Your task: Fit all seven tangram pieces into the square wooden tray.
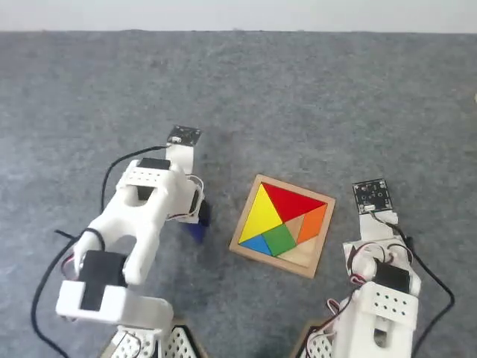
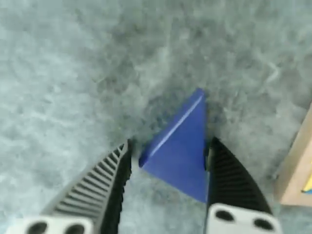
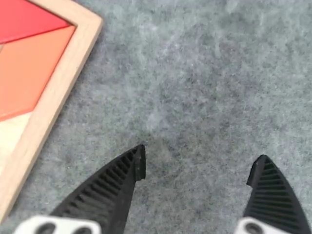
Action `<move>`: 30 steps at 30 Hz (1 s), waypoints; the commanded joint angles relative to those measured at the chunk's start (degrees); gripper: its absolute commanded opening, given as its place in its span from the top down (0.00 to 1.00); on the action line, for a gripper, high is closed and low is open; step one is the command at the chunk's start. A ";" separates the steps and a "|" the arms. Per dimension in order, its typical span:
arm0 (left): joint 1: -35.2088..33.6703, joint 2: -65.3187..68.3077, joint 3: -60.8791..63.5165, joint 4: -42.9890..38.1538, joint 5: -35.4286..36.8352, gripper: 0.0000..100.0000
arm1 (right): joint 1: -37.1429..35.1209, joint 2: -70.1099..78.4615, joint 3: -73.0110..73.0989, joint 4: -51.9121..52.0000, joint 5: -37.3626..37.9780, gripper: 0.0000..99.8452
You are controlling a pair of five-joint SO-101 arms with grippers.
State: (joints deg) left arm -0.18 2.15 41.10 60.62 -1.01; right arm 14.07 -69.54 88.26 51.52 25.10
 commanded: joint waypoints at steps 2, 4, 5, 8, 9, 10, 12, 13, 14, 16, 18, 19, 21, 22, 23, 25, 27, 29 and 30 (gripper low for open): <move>0.97 1.58 -1.36 1.58 -3.34 0.76 | -0.48 -1.01 -0.62 -1.10 -0.35 0.66; 3.25 1.58 -1.27 3.08 -3.96 0.78 | -0.48 -1.01 -0.62 -1.10 -0.35 0.66; 4.31 1.58 -1.36 3.34 -4.04 0.81 | -0.48 -1.01 -0.62 -1.10 -0.35 0.66; 6.42 1.58 -1.63 3.69 -3.87 0.87 | -0.48 -1.01 -0.62 -1.10 -0.35 0.66; 6.86 1.58 -1.63 3.78 -3.16 0.89 | -0.48 -1.01 -0.62 -1.10 -0.35 0.66; 7.03 1.58 -1.71 4.31 -2.46 0.90 | -0.48 -1.01 -0.62 -1.10 -0.35 0.66; 7.30 1.14 -1.71 5.10 -2.29 0.92 | -0.48 -1.01 -0.62 -1.10 -0.35 0.66; 7.30 1.05 -1.89 5.36 -2.37 0.93 | -0.48 -1.01 -0.62 -1.10 -0.35 0.66; 7.21 0.97 -2.33 5.54 -2.37 0.93 | -0.48 -1.01 -0.62 -1.10 -0.35 0.66; 7.12 0.97 -3.30 5.63 -2.64 0.95 | -0.48 -1.01 -0.62 -1.10 -0.35 0.66; 7.65 0.97 -3.91 5.80 -3.69 0.96 | -0.48 -1.01 -0.62 -1.10 -0.35 0.66; 8.62 0.97 -4.09 6.15 -3.69 0.97 | -0.48 -1.01 -0.62 -1.10 -0.35 0.66; 10.81 0.97 -4.44 7.74 -3.60 0.97 | -0.48 -1.01 -0.62 -1.45 -0.35 0.66; 12.13 0.97 -4.53 8.09 -3.60 0.97 | -0.48 -1.01 -0.53 -2.07 -0.35 0.66; 13.27 0.97 -4.53 8.26 -3.60 0.97 | -0.31 -1.01 -0.53 -2.33 -0.35 0.66; 15.21 0.97 -4.35 8.53 -3.52 0.97 | -0.31 -1.01 -0.53 -2.42 -0.35 0.66; 16.35 1.41 -4.18 8.53 -3.52 0.97 | -0.22 -1.01 -0.53 -2.33 -0.35 0.66; 16.44 1.58 -4.09 8.70 -3.60 0.96 | -0.22 -1.01 -0.53 -2.33 -0.35 0.66; 16.26 1.58 -4.18 9.41 -3.78 0.96 | -0.22 -1.01 -0.53 -2.24 -0.35 0.66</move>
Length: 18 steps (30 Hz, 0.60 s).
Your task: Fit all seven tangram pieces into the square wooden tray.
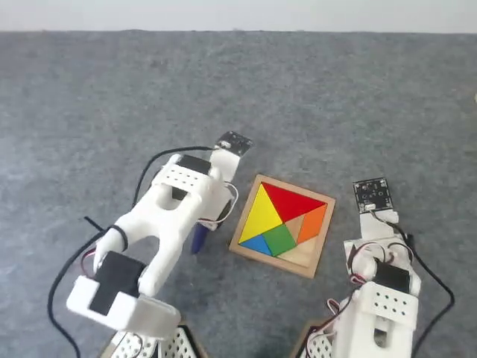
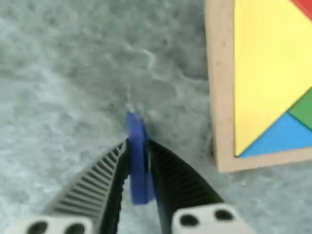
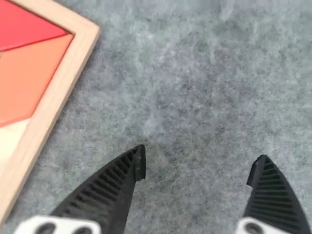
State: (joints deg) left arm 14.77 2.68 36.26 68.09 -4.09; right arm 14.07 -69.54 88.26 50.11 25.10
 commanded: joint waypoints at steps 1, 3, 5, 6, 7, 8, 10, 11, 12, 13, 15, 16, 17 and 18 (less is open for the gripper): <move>0.79 0.97 0.57 2.90 -0.88 0.96 | -0.22 -1.01 -0.53 -0.84 -0.35 0.66; -0.09 0.79 0.48 3.96 -0.97 0.95 | -0.22 -1.01 -0.53 -0.84 -0.35 0.66; -0.79 1.05 0.66 4.75 -1.67 0.93 | -0.22 -1.01 -0.53 -0.84 -0.35 0.66; -0.97 1.05 0.75 5.19 -2.73 0.93 | -0.22 -1.01 -0.53 -0.84 -0.35 0.66; -1.23 1.05 0.75 5.63 -3.25 0.93 | -0.22 -1.01 -0.53 -0.84 -0.35 0.66; -1.58 1.05 0.75 5.98 -3.43 0.93 | -0.13 -1.01 -0.53 -0.84 -0.35 0.66; -2.20 1.05 0.75 6.24 -3.69 0.93 | -0.13 -1.01 -0.53 -0.84 -0.35 0.66; -2.46 1.05 0.75 6.24 -3.69 0.93 | -0.13 -1.01 -0.53 -0.84 -0.35 0.66; -2.64 1.05 0.75 6.24 -3.78 0.93 | -0.13 -1.01 -0.53 -0.84 -0.35 0.66; -2.64 1.05 0.75 6.24 -3.87 0.93 | -0.13 -1.01 -0.53 -0.84 -0.35 0.66; -2.37 1.05 0.84 6.24 -5.27 0.96 | -0.13 -1.01 -0.53 -0.84 -0.35 0.66; -2.29 1.05 0.84 6.15 -6.07 0.98 | -0.13 -1.01 -0.53 -0.84 -0.35 0.66; -2.20 1.05 0.66 6.15 -6.51 0.99 | -0.13 -1.01 -0.53 -0.84 -0.35 0.66; -2.11 0.62 0.31 6.15 -6.68 0.99 | -0.13 -1.01 -0.53 -0.84 -0.35 0.66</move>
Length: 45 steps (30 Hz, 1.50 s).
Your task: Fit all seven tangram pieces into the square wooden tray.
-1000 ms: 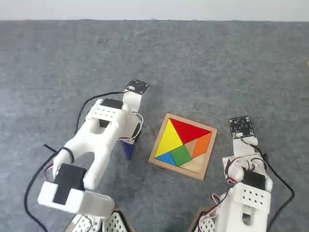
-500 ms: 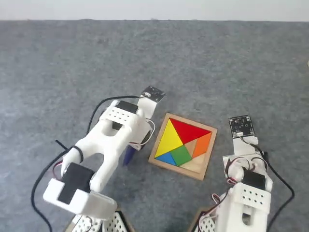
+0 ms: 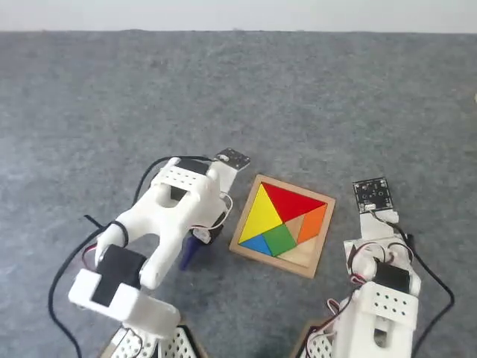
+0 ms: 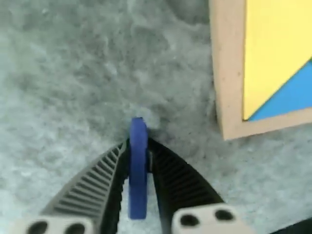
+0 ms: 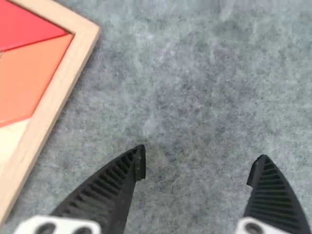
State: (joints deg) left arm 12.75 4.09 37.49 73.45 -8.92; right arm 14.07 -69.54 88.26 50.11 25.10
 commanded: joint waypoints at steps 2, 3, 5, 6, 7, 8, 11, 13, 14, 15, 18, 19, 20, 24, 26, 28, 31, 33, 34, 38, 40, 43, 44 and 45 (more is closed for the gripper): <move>-0.09 -1.58 -2.77 1.85 -2.02 0.99 | -0.13 -1.01 -0.53 -0.92 -0.35 0.66; -0.09 -2.46 -4.35 3.43 -2.20 0.99 | -0.13 -1.01 -0.53 -0.92 -0.35 0.66; 0.35 -5.36 -8.57 7.21 -2.29 0.99 | -0.13 -1.01 -0.53 -0.84 -0.35 0.66; 1.05 -7.38 -10.68 9.14 -2.29 0.99 | -0.04 -1.01 -0.53 -0.84 -0.35 0.66; 2.20 -9.58 -12.44 11.08 -2.29 0.99 | -0.04 -1.01 -0.62 -0.75 -0.44 0.66; 3.87 -11.87 -13.76 12.66 -2.11 0.99 | 0.13 -1.01 -0.70 -0.75 -0.44 0.66; 11.52 -18.64 -12.97 13.89 -1.41 0.99 | 3.56 -1.01 -1.14 -0.66 -0.70 0.66; 16.97 -21.63 -10.42 12.40 -0.62 0.99 | 6.11 -1.01 -1.93 -0.40 -0.88 0.66; 19.08 -22.24 -9.27 10.81 -0.53 0.99 | 7.25 -1.01 -2.29 0.04 -1.14 0.66; 20.48 -22.42 -8.40 8.53 -0.35 0.99 | 8.04 -1.01 -2.64 0.22 -2.20 0.66; 22.15 -20.57 -6.37 0.62 0.00 0.99 | 10.33 -1.01 -3.16 0.04 -3.87 0.66; 22.33 -19.08 -5.93 -1.76 0.88 0.99 | 10.77 -1.01 -3.25 -0.04 -4.04 0.66; 22.33 -17.41 -5.93 -4.13 1.85 0.99 | 11.12 -1.01 -3.25 -0.04 -4.04 0.66; 25.76 -10.81 -6.29 -12.13 2.81 0.99 | 14.11 -1.10 -4.75 -0.13 -5.89 0.66; 27.43 -8.26 -6.29 -14.68 4.40 0.99 | 15.52 -1.10 -4.92 -0.84 -6.95 0.66; 28.31 -5.98 -6.29 -16.44 5.36 0.99 | 15.87 -1.10 -4.75 -1.45 -6.95 0.66; 28.57 -4.04 -6.29 -18.02 7.56 0.94 | 15.78 -1.10 -4.66 -1.54 -6.95 0.66; 28.57 -3.52 -6.29 -18.90 8.09 0.91 | 15.78 -1.10 -4.66 -1.63 -6.95 0.66; 28.66 -3.16 -6.29 -19.25 8.09 0.91 | 15.69 -1.10 -4.66 -1.63 -6.95 0.66; 28.75 -2.90 -6.37 -21.27 8.09 0.91 | 13.76 -1.01 -4.57 -1.63 -6.95 0.66; 28.92 -2.90 -6.37 -21.71 8.09 0.91 | 13.14 -1.01 -4.57 -1.63 -6.95 0.66; 29.45 -3.69 -6.29 -21.19 8.09 0.91 | 13.23 -1.01 -4.48 -1.63 -6.95 0.66; 29.27 -4.31 -6.55 -20.40 7.74 0.91 | 13.23 -1.01 -4.13 -1.63 -6.86 0.66; 29.01 -5.36 -6.90 -19.87 7.65 0.91 | 13.23 -1.01 -4.04 -1.71 -6.86 0.66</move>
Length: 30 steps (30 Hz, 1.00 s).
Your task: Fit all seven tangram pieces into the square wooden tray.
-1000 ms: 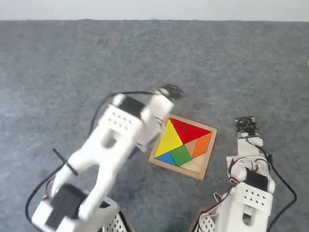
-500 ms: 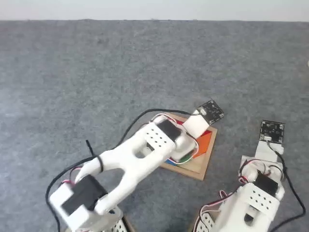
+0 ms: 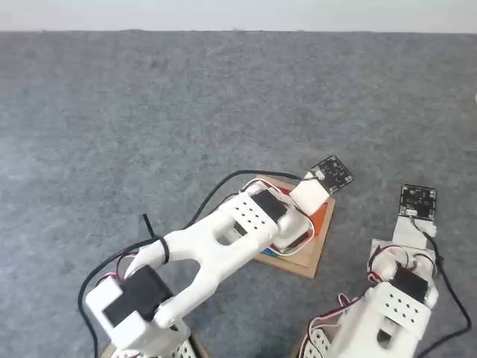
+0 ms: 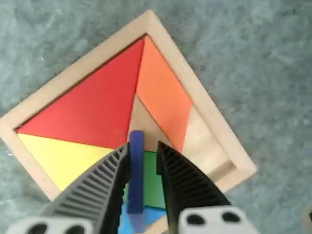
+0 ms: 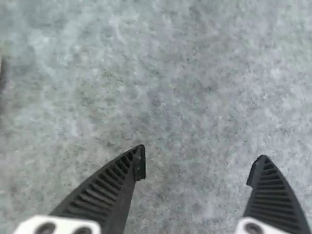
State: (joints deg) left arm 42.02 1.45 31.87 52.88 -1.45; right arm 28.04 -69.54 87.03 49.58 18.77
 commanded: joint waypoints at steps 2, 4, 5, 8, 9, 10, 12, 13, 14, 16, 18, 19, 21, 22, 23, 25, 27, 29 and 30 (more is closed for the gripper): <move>-1.93 -5.54 -1.45 1.58 0.18 0.91 | -0.57 -1.01 -2.81 -1.19 -0.53 0.66; -4.84 -9.32 -1.19 1.85 0.18 0.91 | -0.57 -1.01 -2.81 -1.19 -0.53 0.66; -6.59 -11.43 -1.10 1.93 0.18 0.91 | -0.57 -1.10 -2.90 -1.19 -0.70 0.66; -12.66 -18.02 0.31 1.58 0.00 0.91 | -0.66 -1.10 -2.90 -1.19 -0.62 0.66; -14.42 -19.87 0.92 1.67 0.00 0.91 | -0.66 -1.10 -2.90 -1.19 -0.62 0.66; -15.65 -21.63 1.80 1.85 0.00 0.91 | -0.66 -1.10 -2.90 -1.19 -0.62 0.66; -16.70 -23.91 4.79 1.93 -2.11 0.91 | -0.92 -1.10 -2.81 -1.19 -0.53 0.66; -16.70 -24.26 6.73 1.93 -2.90 0.91 | -0.92 -1.10 -2.81 -1.19 -0.53 0.66; -16.53 -24.26 8.92 1.85 -3.25 0.91 | -0.92 -1.10 -2.81 -1.19 -0.53 0.66; -15.82 -24.26 13.23 0.97 -3.60 0.91 | -0.75 -1.10 -2.81 -1.27 -0.53 0.66; -14.77 -24.26 16.66 0.00 -4.13 0.91 | -0.57 -1.10 -2.73 -2.07 -0.79 0.66; -14.24 -24.26 17.71 -0.18 -4.66 0.91 | -0.22 -1.10 -2.81 -2.07 -0.88 0.66; -13.71 -24.26 19.38 -0.44 -5.01 0.91 | 1.89 -1.10 -2.90 -2.07 -0.97 0.66; -13.71 -24.26 19.82 -0.62 -5.10 0.91 | 2.68 -1.10 -2.90 -2.15 -1.05 0.66; -13.71 -24.26 20.18 -1.14 -5.10 0.91 | 3.12 -1.10 -2.90 -2.07 -1.05 0.66; -13.45 -24.26 20.70 -2.20 -5.10 0.91 | 3.12 -1.10 -2.90 -1.98 -1.05 0.66; -12.84 -24.18 20.88 -2.46 -4.84 0.91 | 3.12 -1.10 -2.90 -1.98 -1.05 0.66; -11.43 -22.95 20.88 -2.46 -4.75 0.91 | 3.21 -1.10 -2.90 -1.98 -1.05 0.66; -10.55 -21.71 20.70 -2.64 -4.31 0.91 | 3.21 -1.10 -2.90 -2.15 -1.05 0.66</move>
State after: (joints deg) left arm 29.01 -20.53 53.05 51.56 -6.02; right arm 30.59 -69.54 87.03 48.62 18.33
